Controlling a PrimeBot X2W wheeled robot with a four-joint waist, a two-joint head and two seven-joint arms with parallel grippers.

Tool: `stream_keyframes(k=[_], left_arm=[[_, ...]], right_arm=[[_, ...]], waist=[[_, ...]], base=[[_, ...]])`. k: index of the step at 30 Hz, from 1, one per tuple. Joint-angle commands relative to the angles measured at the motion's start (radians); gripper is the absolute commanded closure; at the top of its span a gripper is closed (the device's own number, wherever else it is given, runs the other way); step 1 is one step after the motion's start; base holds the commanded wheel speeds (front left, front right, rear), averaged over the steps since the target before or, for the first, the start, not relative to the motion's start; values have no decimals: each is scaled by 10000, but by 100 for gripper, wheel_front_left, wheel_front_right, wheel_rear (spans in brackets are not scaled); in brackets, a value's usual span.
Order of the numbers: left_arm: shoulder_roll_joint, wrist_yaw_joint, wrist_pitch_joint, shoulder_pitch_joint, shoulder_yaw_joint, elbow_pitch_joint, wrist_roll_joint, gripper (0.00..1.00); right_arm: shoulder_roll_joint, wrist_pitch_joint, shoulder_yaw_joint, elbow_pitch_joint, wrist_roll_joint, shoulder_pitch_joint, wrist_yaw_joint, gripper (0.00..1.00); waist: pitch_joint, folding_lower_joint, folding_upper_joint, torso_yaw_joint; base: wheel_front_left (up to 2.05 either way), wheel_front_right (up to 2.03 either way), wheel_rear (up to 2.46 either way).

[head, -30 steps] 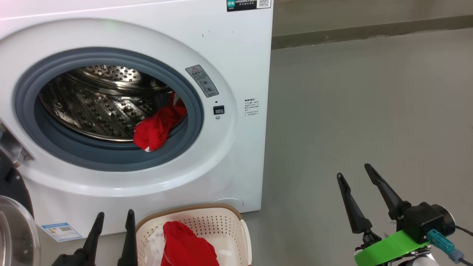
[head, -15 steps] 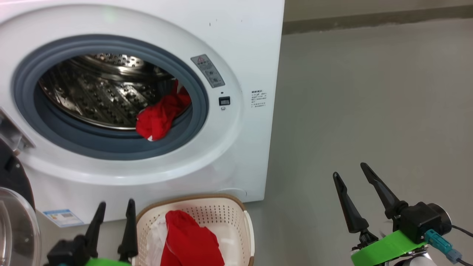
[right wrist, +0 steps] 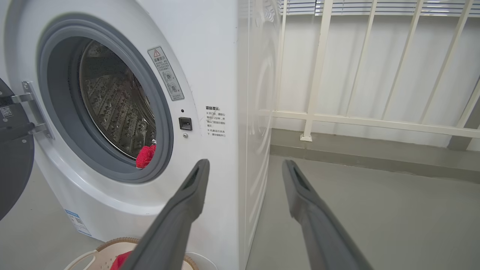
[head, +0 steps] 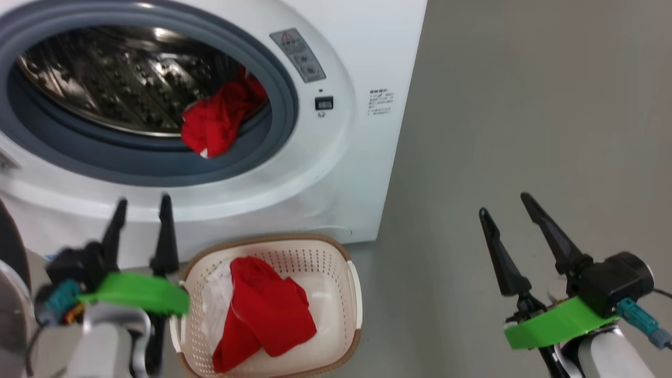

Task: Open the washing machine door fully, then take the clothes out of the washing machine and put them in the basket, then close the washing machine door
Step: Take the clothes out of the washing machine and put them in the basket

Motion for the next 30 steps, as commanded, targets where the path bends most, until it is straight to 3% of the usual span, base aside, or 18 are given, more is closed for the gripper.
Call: stream_keyframes(k=[1, 9, 19, 30], left_arm=[[338, 77, -61, -487, 351, -113, 68, 0], [655, 209, -118, -2550, 431, 869, 165, 0], [956, 46, -132, -5436, 489, 2535, 27, 0], [1274, -548, 2148, -7956, 309, 4654, -615, 0]], right_arm=[[-135, -65, 200, -307, -35, -371, 46, 0], [-244, -65, 175, -454, 49, -935, 46, 0], [-296, -65, 430, -576, 120, -1733, 46, 0], [-294, -65, 741, -53, 523, -2296, 46, 0]], waist=[[480, 0, -1, -4], [1616, 0, -1, -193], [3189, 0, -1, -590], [3983, 0, -1, -840]], base=[[0, 0, 0], [0, 0, 0], [0, 0, 0], [0, 0, 0]])
